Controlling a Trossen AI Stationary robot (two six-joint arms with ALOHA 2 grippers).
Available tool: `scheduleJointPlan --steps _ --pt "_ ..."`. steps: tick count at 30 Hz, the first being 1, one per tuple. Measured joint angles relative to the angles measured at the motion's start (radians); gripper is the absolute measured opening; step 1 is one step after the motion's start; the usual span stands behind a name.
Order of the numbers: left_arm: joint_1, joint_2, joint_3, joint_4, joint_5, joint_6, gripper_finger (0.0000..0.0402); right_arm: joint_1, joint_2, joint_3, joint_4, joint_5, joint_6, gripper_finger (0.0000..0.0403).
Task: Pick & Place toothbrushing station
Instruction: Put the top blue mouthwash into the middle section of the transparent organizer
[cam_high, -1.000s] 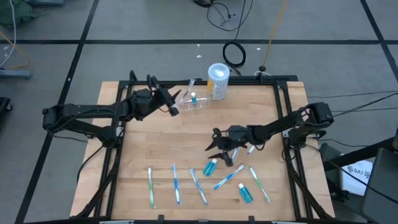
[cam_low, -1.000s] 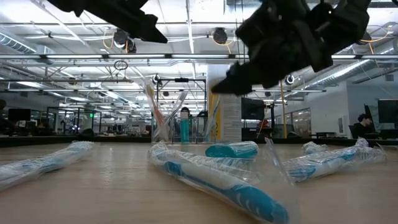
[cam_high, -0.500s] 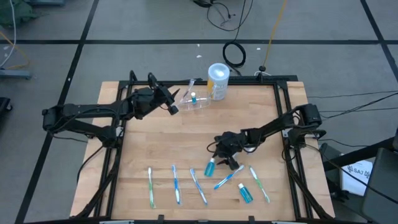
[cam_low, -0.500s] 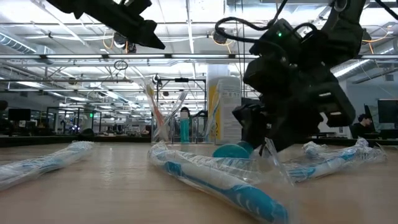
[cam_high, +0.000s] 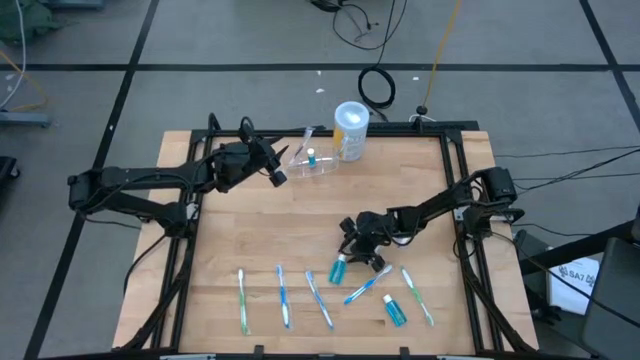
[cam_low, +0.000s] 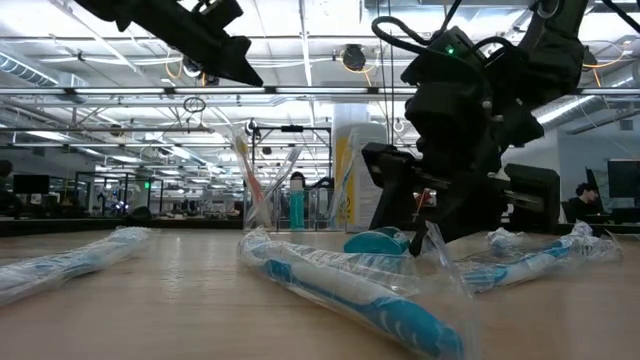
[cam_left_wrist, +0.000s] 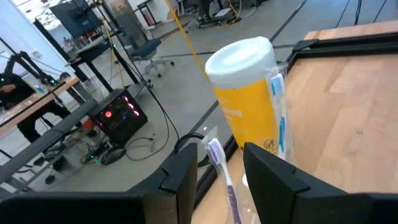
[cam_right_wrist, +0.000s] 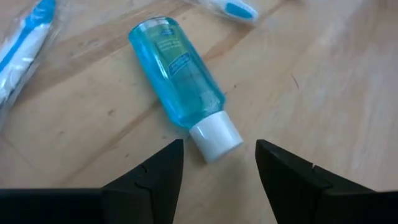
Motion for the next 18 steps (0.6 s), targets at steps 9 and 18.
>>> scheduleJointPlan --steps 9,18 --pt "0.0 0.0 -0.001 -0.028 0.0 -0.022 0.0136 -0.001 0.0 0.0 -0.006 -0.046 -0.057 0.0195" --pt "0.0 0.0 -0.001 -0.029 0.0 -0.021 0.0136 0.004 0.0 0.0 -0.02 -0.061 -0.056 0.0128"
